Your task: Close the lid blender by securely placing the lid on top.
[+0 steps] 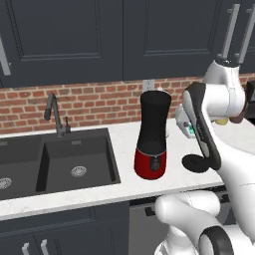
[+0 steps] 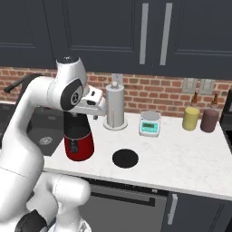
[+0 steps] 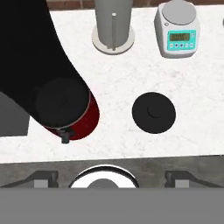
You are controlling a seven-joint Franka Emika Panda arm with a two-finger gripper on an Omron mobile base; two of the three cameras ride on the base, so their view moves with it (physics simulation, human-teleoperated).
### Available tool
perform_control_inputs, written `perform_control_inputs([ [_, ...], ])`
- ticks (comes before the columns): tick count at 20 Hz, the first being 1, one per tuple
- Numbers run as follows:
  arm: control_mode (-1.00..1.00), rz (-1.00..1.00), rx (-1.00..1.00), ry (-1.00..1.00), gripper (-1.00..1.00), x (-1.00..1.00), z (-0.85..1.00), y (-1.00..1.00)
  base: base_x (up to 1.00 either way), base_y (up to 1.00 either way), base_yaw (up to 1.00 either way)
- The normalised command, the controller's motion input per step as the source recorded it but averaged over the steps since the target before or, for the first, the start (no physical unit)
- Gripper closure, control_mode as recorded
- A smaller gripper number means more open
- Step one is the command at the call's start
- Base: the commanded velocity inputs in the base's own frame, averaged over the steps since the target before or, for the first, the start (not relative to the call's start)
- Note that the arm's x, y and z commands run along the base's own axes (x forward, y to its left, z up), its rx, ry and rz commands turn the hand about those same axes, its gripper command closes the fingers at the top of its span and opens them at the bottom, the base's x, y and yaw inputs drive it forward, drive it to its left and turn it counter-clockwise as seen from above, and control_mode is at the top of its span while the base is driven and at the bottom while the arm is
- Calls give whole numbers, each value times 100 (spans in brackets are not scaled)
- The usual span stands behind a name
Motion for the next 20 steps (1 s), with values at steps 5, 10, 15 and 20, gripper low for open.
perform_control_inputs([
  [5,-100,-20,3,9,-100,-41,-44,-99,0,0,0],
  [10,-100,-10,0,22,-100,1,-47,-71,0,0,0],
  [15,-100,-1,-2,26,-100,54,-51,-10,0,0,0],
  [20,-100,-1,-2,10,-100,54,-46,0,0,0,0],
])
